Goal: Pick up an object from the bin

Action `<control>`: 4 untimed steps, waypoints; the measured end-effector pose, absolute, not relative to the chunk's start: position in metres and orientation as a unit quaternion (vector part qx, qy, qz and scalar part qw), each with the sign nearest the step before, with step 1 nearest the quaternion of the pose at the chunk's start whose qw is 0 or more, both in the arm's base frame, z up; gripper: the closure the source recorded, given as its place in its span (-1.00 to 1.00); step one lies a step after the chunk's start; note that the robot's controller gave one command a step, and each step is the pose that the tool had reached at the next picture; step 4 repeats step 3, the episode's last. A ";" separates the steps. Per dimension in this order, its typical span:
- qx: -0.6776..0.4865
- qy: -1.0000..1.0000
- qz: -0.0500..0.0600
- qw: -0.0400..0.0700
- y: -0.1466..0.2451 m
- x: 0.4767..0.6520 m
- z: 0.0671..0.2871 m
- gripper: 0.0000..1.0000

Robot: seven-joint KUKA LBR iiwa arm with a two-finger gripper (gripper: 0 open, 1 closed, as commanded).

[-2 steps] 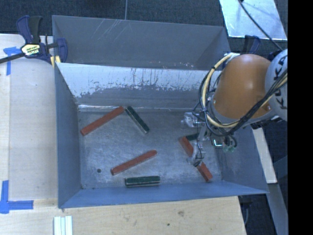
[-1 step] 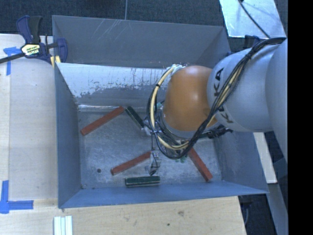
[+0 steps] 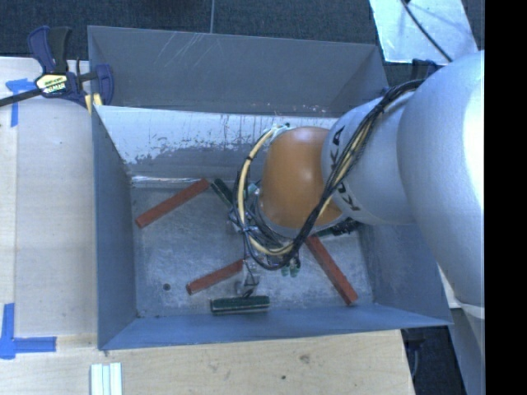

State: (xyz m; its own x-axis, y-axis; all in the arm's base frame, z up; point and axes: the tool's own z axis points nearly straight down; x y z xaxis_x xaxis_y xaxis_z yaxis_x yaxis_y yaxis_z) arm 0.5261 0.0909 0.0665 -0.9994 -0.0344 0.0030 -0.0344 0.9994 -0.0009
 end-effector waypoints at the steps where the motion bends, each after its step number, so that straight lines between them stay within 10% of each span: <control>1: 0.017 -1.000 0.000 -0.002 0.091 0.528 0.071 1.00; 2: 0.109 -0.994 0.000 -0.005 0.092 0.584 0.109 1.00; 3: 0.109 -0.994 0.000 -0.007 0.098 0.603 0.241 1.00; 4: 0.109 -0.994 0.000 -0.007 0.098 0.603 0.241 1.00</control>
Offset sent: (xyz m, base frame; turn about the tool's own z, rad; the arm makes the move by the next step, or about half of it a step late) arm 0.0000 0.0000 0.0000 0.0000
